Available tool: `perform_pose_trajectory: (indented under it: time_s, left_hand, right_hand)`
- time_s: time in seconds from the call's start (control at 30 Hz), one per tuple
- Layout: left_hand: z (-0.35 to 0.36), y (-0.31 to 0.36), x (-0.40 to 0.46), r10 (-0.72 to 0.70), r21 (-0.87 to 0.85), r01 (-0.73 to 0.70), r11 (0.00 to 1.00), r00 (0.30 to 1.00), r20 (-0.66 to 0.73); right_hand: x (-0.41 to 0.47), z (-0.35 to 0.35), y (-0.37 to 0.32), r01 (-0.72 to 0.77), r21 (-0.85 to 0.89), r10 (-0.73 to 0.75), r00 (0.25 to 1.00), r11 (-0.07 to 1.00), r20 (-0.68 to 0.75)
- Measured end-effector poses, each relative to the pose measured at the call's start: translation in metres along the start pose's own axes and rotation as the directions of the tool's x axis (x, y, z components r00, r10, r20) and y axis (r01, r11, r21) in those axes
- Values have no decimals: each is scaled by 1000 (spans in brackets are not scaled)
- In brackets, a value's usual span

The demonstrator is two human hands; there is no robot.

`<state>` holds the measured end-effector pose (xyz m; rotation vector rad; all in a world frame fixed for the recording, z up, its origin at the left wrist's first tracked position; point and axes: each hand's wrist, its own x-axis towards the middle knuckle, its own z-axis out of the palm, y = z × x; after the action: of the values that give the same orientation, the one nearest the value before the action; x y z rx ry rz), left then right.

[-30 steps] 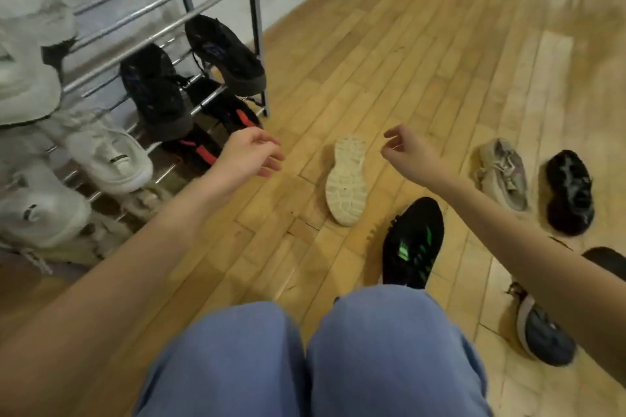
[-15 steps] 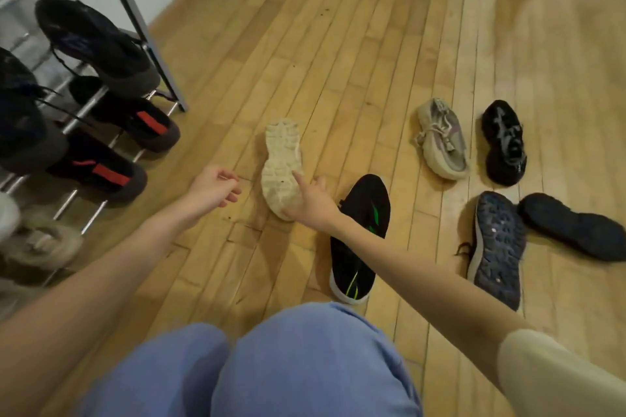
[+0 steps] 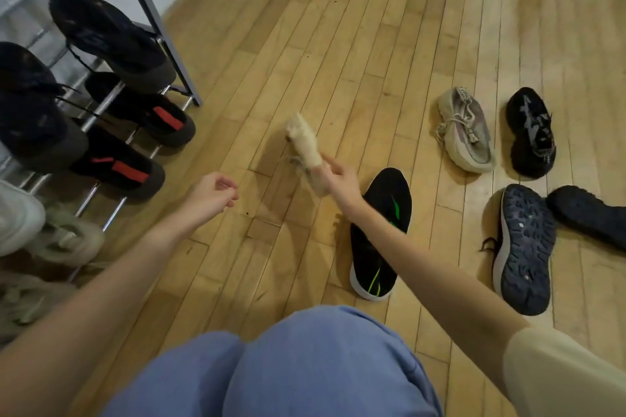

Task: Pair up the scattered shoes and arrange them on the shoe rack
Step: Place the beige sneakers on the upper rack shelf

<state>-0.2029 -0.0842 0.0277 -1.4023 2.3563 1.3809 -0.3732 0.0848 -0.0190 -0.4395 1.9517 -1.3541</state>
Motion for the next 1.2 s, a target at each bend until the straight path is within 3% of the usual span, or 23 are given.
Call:
perform_pose_trajectory:
  time_s: [0.07,0.13,0.27,0.33,0.4,0.53,0.6,0.67,0.73,0.8,0.83,0.9,0.97,1.03,1.2]
  left_hand:
    - [-1,1,-2,55,-7,-55,998,998,-10]
    - [1,4,-6,121,-24,-122,992,992,-16]
    - [6,14,-17,204,-117,-198,973,978,47]
    - [8,19,-22,212,-174,-178,968,956,203]
    - [12,22,-26,202,-116,-171,978,911,359]
    - [34,41,-28,175,12,-197,980,896,409]
    - [46,59,-24,190,-64,-179,982,902,388]
    - [56,77,-18,159,-197,-90,976,917,367]
    - [67,94,-12,84,-295,26,955,931,355]
    - [77,108,-7,27,-335,102,937,932,362]
    - [81,113,-5,3,-336,131,933,930,368]
    - [87,120,-1,-35,-337,179,924,919,393]
    - [93,123,1,-48,-349,210,914,907,419]
    - [101,123,2,-64,-353,240,904,893,445]
    - [113,123,3,-93,-363,283,888,882,462]
  right_hand:
    - [-12,-28,-12,-175,449,164,984,876,63]
    - [-27,-53,-13,-278,624,244,959,731,143]
    - [-51,-78,-7,-429,526,279,897,734,343]
    - [-55,-86,1,-463,433,267,857,773,440]
    - [-54,-92,9,-473,390,256,832,790,491]
    - [-47,-110,17,-484,507,256,853,713,454]
    - [-39,-127,19,-464,583,231,873,667,430]
    - [-27,-144,22,-390,621,254,920,680,299]
    - [-9,-163,29,-249,486,291,957,838,-11]
    - [13,-187,44,-207,123,239,895,971,-378]
    - [23,-201,50,-244,-80,179,864,966,-471]
    - [42,-228,62,-352,-407,105,850,843,-516]
    - [58,-249,68,-407,-601,67,860,687,-506]
    - [71,-262,71,-433,-651,89,867,624,-491]
    - [84,-266,76,-507,-614,179,838,605,-516]
